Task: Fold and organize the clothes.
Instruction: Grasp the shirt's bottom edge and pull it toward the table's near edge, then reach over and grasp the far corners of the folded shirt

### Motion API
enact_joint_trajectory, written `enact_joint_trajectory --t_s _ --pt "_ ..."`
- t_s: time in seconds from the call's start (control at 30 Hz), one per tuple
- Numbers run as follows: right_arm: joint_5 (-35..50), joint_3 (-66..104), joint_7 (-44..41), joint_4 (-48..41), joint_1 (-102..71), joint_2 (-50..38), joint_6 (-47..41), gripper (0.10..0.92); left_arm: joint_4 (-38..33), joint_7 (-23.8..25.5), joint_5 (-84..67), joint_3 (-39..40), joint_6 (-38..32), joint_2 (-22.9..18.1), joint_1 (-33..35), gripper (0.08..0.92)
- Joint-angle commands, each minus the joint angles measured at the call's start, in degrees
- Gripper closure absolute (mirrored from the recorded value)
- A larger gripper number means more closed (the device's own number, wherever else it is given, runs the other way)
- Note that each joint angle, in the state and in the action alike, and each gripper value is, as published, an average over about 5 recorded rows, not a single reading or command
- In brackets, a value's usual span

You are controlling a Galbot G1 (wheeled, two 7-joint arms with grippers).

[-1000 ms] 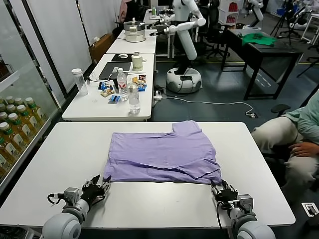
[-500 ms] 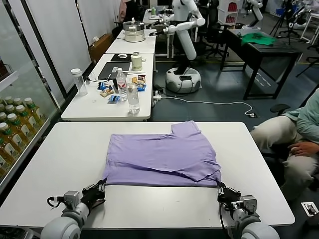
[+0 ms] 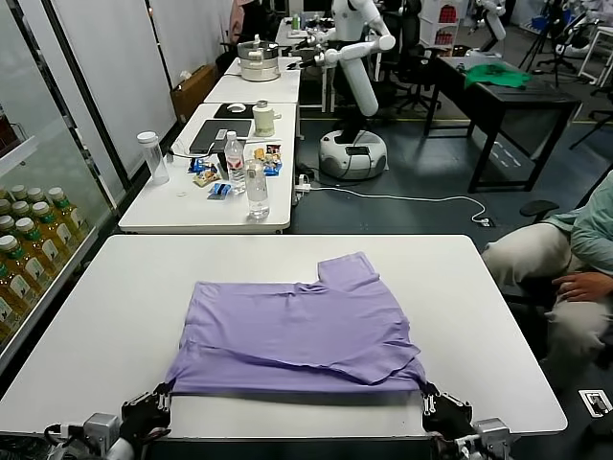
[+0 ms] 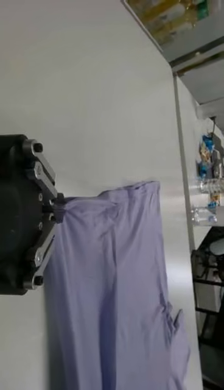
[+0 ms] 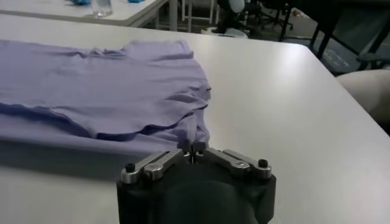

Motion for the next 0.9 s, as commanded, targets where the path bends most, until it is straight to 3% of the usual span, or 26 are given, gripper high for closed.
enact_joint_trajectory --t_s 0.03,0.2,0.43,0.6,0.73,0.9 --pt "0.8 3.6 -0.2 6.3 0.1 -0.4 -1.0 0.690 -7.6 1.3 2.2 -6.5 -0.8 -2.5 -1.6 0.751" --pt "4.9 3.0 0.0 0.9 14.6 0.1 -4.5 0.578 -4.9 2.8 1.7 -5.6 -0.5 -0.5 -8.4 0.612" --pt "5.6 -11.4 0.8 -22.4 46.8 6.1 -7.3 0.361 10.1 6.4 1.0 5.0 1.4 3.1 -28.3 0.405" --pt "4.0 -16.3 -0.9 -36.1 57.6 10.8 -7.2 0.232 19.6 7.7 1.7 9.4 1.9 2.6 -37.2 0.267" --pt "1.7 -19.2 -1.4 -45.7 63.4 15.4 -7.1 0.205 28.4 9.3 2.2 12.2 0.2 2.3 -42.9 0.189" --pt "-1.5 -21.6 -0.7 -55.3 69.3 21.2 -6.0 0.203 36.4 11.1 2.7 15.0 -0.7 2.5 -47.9 0.178"
